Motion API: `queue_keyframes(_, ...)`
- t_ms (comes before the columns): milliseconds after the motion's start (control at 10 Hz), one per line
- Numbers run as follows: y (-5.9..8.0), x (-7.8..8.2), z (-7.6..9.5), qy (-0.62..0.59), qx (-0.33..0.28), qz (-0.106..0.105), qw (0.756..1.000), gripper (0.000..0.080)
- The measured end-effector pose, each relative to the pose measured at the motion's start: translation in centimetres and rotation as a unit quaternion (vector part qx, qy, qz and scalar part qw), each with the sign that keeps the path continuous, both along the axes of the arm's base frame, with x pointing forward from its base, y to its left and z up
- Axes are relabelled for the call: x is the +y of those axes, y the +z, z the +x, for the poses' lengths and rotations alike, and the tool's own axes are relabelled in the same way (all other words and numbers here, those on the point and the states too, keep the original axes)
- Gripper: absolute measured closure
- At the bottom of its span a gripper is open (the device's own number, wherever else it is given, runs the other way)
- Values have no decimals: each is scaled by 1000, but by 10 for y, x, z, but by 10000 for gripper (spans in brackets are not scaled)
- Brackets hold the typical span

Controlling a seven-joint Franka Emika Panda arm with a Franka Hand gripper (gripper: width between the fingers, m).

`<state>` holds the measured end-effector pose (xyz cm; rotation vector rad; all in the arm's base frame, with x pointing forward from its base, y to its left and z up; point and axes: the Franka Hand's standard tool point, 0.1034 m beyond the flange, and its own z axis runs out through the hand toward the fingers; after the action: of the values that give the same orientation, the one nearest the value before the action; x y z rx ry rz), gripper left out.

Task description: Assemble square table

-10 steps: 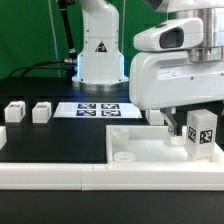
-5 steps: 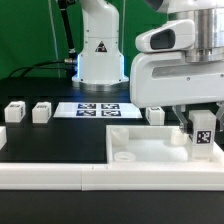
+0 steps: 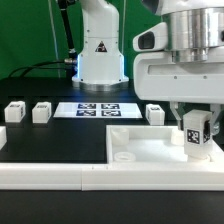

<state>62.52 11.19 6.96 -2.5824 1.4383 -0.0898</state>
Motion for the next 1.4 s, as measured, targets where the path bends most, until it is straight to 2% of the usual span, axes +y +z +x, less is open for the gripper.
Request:
queue_keyframes(200,0,1,-1,-33,12,9,999,509)
queue_keyframes(500,-1,3,-2,-147,30,35,988,509)
queue_keyframes(800,-3,12,-2,-319,55,80,943,509)
queue_keyframes(900,-3,15,-1,-334,51,86,937,509)
queue_keyframes(1100,-2,15,-1,-266,42,76,960,261)
queue_keyframes(1200,-2,17,-2,-202,38,66,976,261)
queue_keyframes(1300,-1,19,-4,-80,34,44,995,173)
queue_keyframes(1400,-1,22,-4,21,38,36,998,157)
